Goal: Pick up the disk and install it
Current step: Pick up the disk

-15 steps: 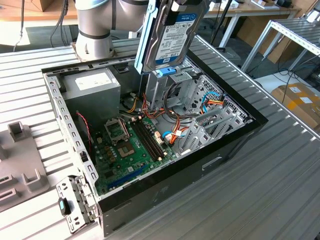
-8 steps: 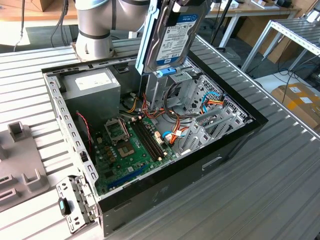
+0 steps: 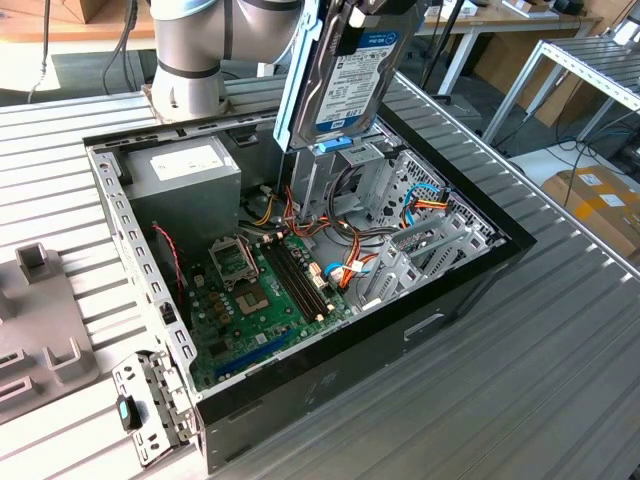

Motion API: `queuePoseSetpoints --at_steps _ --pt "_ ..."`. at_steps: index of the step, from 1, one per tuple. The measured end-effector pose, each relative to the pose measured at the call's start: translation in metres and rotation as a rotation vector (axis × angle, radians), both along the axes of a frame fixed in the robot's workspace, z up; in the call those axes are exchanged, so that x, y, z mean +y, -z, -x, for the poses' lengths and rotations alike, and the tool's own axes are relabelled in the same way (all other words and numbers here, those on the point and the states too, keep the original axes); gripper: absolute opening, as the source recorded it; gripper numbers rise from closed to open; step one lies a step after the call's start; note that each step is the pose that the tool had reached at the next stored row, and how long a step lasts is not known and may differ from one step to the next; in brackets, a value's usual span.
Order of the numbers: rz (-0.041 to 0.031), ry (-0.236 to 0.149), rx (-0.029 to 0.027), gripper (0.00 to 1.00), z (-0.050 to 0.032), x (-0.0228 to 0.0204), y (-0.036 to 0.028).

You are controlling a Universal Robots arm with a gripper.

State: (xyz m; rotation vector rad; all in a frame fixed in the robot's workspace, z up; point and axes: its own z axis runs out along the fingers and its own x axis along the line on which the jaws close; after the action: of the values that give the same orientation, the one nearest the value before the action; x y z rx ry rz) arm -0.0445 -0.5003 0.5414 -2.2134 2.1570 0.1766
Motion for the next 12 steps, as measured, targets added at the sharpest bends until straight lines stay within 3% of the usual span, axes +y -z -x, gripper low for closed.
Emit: queuePoseSetpoints --at_steps 12 --pt "-0.0001 0.000 0.0000 0.37 -0.0020 -0.0045 0.0007"
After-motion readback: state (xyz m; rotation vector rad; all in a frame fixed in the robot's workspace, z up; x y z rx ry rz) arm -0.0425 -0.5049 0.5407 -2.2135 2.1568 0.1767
